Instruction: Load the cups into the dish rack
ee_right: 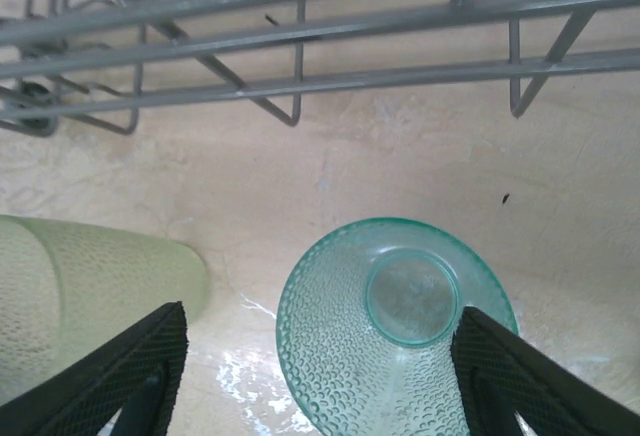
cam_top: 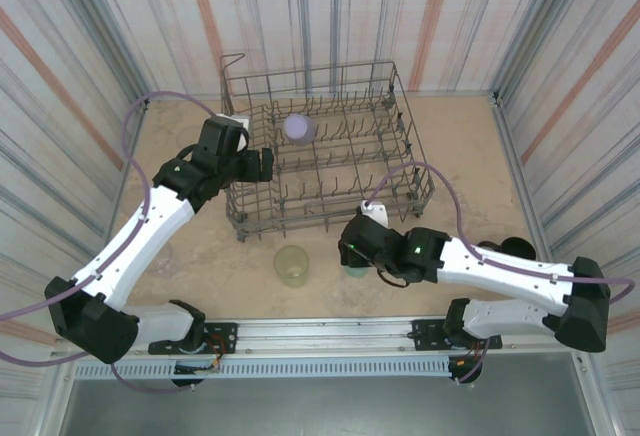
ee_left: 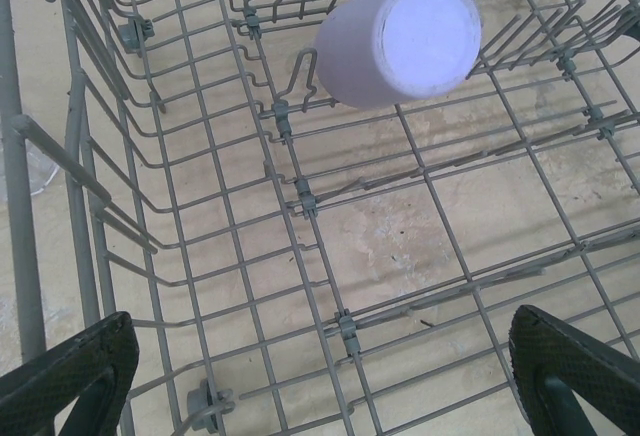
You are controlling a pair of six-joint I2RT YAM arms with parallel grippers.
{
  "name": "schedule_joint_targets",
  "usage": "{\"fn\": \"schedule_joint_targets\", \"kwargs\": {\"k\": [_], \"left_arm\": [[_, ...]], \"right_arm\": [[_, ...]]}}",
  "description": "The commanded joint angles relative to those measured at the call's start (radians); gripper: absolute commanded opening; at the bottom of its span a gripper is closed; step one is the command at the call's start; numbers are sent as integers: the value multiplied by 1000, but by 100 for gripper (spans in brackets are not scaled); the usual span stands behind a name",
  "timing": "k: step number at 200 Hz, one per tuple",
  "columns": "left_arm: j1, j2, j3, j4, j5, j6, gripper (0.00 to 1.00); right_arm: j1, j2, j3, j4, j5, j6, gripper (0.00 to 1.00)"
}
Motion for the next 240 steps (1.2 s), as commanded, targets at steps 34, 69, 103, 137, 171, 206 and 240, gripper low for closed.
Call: {"fn": "schedule_joint_targets", "kwargs": {"k": [34, 69, 103, 137, 171, 206, 240], "left_arm": [[2, -31, -23, -38, 13, -14, 99], [2, -25, -21, -41, 14, -11, 99], [2, -26, -20, -44, 9, -6, 99], [2, -25, -19, -46, 9, -2, 99], [2, -22, -19, -44, 13, -6, 99], [2, -21, -19, -46, 22, -11, 99], [2, -24, -18, -50, 24, -11, 99]], "right_arm": [[21, 94, 57, -78, 36, 80, 58], [28, 141, 66, -47, 16, 77, 54], [29, 184, 87, -35, 5, 66, 52], [29, 208, 90, -20, 1, 62, 52], [29, 232, 92, -13, -9, 62, 46], [29, 264, 95, -3, -13, 58, 40], [26, 295, 103, -7, -17, 54, 29]]}}
